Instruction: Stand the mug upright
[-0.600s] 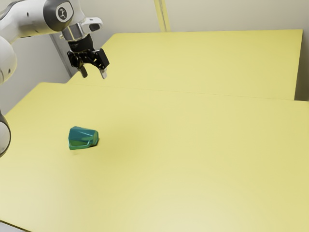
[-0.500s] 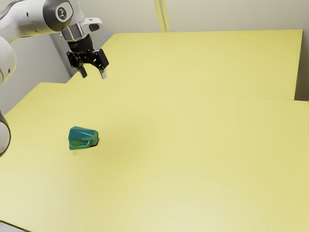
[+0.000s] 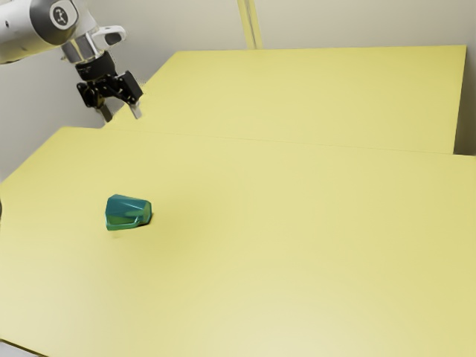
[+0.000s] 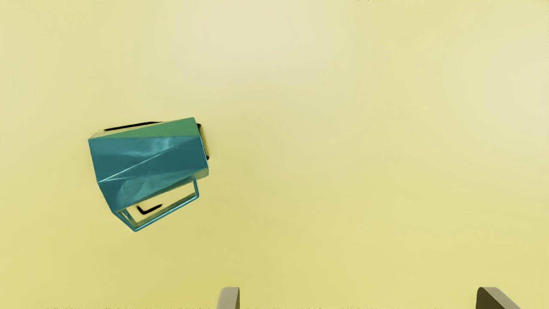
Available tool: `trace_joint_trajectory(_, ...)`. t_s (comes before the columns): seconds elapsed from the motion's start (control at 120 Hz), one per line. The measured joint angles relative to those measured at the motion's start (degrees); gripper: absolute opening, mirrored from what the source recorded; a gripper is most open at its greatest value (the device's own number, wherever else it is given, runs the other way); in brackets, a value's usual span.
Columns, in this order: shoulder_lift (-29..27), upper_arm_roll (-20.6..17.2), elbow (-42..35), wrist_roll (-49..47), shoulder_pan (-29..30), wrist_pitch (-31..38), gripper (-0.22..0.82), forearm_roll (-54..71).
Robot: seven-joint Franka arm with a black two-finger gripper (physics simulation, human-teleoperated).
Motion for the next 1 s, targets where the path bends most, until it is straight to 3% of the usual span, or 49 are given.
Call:
trace_joint_trajectory(0.133, 0.64, 1.33, -0.73, 3.66, 6.47, -1.32, 0.60, -7.22)
trace_joint_trajectory(0.242, 0.84, 7.38, -4.13, 7.80, 8.62, -2.21, 0.60, -13.29)
trace_joint_trajectory(0.442, 4.48, 13.65, -8.59, 16.11, 12.71, -3.48, 0.60, -23.17)
trace_joint_trajectory(0.842, 18.64, 14.34, -9.80, 30.72, 19.19, -1.72, 0.60, -38.83)
trace_joint_trajectory(1.0, 20.66, 13.94, -14.12, 34.39, 19.48, 0.20, 0.60, -44.34)
